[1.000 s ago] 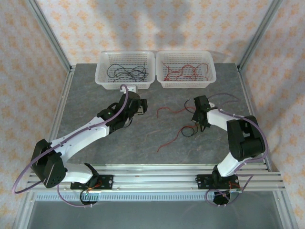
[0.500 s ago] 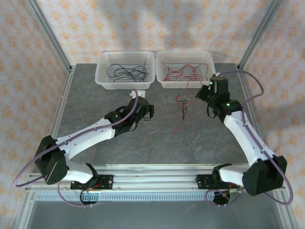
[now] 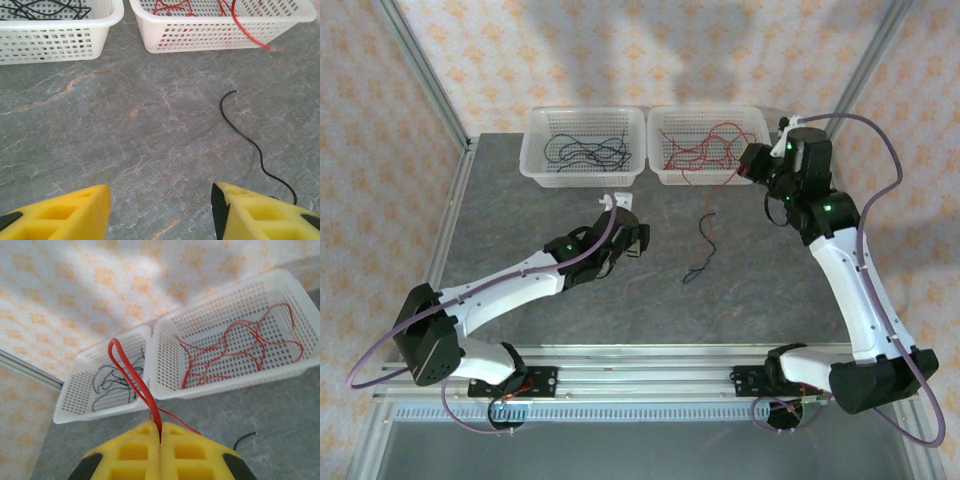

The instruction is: Untangle the cables

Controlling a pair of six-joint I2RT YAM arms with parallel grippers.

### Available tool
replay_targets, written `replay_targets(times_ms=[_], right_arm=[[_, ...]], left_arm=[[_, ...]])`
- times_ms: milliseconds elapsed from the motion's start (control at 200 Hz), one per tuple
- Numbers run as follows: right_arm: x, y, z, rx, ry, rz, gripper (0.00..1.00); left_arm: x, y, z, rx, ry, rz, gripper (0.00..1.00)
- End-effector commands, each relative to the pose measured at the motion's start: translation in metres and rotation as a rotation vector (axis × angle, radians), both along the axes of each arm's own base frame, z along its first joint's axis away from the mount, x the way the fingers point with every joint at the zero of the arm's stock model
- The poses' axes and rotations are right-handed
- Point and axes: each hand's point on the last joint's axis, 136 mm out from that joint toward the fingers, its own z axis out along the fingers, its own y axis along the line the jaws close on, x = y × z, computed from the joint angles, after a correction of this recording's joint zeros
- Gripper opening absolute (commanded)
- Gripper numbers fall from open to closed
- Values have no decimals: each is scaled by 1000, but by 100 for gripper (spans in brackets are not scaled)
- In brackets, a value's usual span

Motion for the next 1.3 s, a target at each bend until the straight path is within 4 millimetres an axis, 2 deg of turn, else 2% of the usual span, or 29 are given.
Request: replay_targets(times_ms=[0, 295, 455, 596, 736, 881, 1046, 1291], right_arm=[[1, 3, 22, -4, -39, 19, 0], [28, 3, 70, 16, -149, -16, 0], [57, -3, 87, 6, -208, -84, 0], [90, -9, 89, -7, -233, -162, 0], [125, -11, 89, 7, -252, -223, 0], [164, -12, 80, 28, -259, -283, 0], [200, -10, 70, 55, -257, -330, 0], [245, -4, 24, 91, -211, -368, 0]], left_arm=[[3, -9, 10, 9, -44, -14, 56], [-1, -22, 6, 12, -48, -41, 56], [-4, -23, 5, 12, -46, -42, 56], [-7, -21, 7, 8, -51, -37, 56], [-12, -18, 9, 0, -55, -33, 56], [-16, -14, 10, -8, -60, -24, 56], [-22, -11, 9, -16, -60, -16, 56], [-23, -9, 7, -8, -57, -9, 56]])
